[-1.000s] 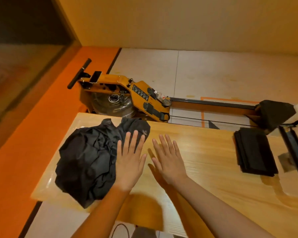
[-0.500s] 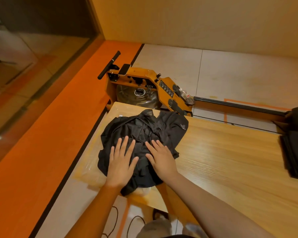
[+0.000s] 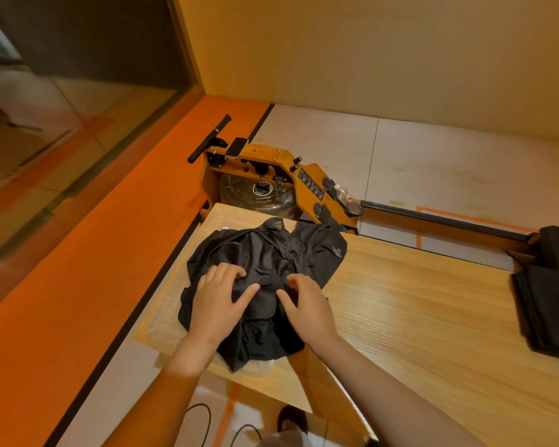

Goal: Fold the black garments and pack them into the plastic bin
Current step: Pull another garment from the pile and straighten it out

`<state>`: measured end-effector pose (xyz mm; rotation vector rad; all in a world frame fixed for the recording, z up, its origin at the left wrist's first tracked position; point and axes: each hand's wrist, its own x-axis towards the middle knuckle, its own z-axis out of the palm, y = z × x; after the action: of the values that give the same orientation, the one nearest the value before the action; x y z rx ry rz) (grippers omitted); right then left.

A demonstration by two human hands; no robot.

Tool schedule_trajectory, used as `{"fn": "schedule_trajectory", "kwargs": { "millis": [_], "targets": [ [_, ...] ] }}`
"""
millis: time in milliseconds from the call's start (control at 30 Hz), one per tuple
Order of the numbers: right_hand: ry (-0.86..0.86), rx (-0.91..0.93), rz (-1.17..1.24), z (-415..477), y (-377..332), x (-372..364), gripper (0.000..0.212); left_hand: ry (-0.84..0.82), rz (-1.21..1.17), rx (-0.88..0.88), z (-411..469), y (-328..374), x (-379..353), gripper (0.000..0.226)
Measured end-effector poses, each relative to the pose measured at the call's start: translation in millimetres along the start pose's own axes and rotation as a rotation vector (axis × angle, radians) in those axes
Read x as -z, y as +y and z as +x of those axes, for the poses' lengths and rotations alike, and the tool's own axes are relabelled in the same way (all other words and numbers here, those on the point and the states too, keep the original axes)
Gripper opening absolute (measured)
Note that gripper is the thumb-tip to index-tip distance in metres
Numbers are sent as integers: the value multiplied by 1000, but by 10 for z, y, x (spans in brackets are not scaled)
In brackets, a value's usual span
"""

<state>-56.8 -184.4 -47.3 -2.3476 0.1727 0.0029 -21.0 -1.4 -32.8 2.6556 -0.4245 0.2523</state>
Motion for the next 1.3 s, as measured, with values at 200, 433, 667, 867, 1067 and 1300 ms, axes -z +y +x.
{"fn": "schedule_trajectory", "kwargs": {
  "millis": [200,433,667,867,1067,1300],
  "targets": [
    [58,-135,-70,255,222,-67,67,-107,47,-51,422,234,-56,50],
    [173,-166,-30,359,413,-197,25,-484,179,-178,1366,355,-356,55],
    [97,-292,286,416,327,-62,21,-487,-24,-211,1537,360,-452,5],
    [266,-271,520,550,81,217,21,-214,-289,-203,1755,595,194,1],
    [135,-23,469,733,-419,720,14,-19,-336,-323,2067,1017,825,10],
    [472,23,634,885,-504,1687,19,130,-386,-296,2174,1207,1222,10]
  ]
}}
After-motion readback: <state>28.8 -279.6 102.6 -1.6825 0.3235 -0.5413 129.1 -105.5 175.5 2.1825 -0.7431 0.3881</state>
